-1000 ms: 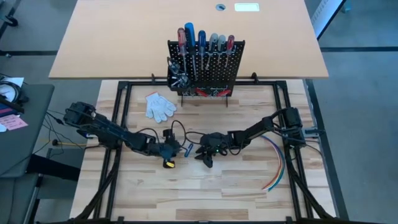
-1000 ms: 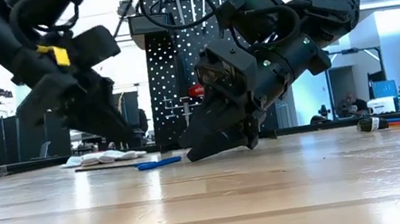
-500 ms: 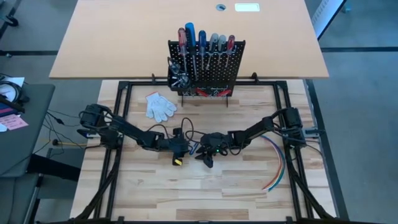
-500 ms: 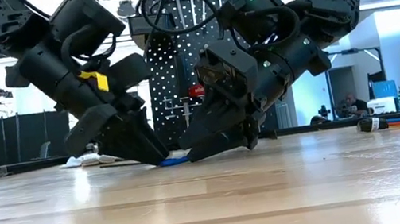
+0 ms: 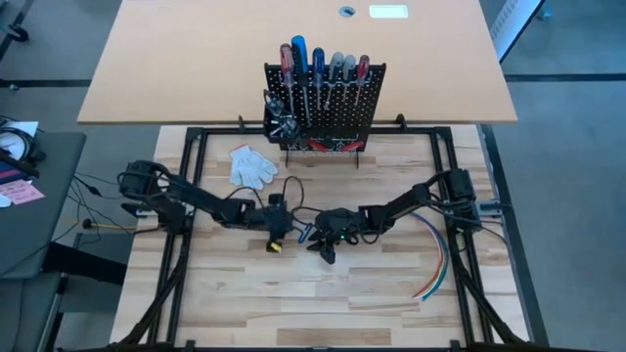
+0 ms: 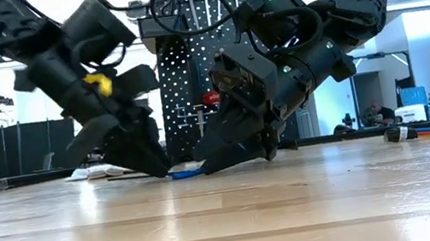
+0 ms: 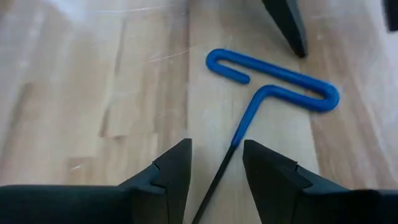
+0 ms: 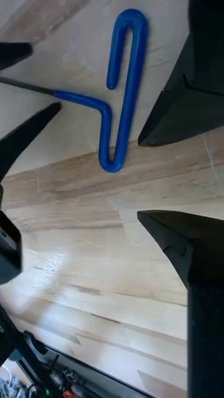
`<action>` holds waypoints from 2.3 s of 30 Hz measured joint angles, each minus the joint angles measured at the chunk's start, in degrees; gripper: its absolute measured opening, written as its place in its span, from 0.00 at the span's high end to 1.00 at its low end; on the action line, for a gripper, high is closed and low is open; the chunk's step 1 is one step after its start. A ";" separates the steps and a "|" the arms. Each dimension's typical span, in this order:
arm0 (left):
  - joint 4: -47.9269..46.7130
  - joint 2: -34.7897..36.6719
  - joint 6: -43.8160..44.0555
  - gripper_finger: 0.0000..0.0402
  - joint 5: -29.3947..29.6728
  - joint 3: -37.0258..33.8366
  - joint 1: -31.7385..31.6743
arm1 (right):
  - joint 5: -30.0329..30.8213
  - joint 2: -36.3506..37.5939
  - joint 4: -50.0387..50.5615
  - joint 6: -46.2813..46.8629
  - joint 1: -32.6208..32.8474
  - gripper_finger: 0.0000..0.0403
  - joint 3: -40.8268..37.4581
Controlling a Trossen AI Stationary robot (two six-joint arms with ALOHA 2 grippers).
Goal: Hang tools onto peg board
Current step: Hang the blue pick tool on the peg board
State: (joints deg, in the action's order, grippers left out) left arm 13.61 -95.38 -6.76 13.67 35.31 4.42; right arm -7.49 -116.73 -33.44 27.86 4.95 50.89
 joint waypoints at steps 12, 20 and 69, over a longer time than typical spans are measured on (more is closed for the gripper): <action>4.70 -7.82 0.59 0.96 -15.13 0.42 -4.88 | 0.03 0.01 -0.01 -1.16 0.16 0.54 0.00; 5.08 -5.58 1.96 0.99 -11.74 -0.01 -2.34 | 8.41 10.29 12.40 -12.86 2.77 0.54 -0.02; -1.93 -1.59 3.32 0.99 -7.93 0.15 3.89 | 19.42 6.95 12.13 -19.46 7.01 0.54 0.04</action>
State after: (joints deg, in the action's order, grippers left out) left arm 11.67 -96.97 -3.44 5.74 35.46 8.31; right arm 11.93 -109.78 -21.31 8.39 11.96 50.94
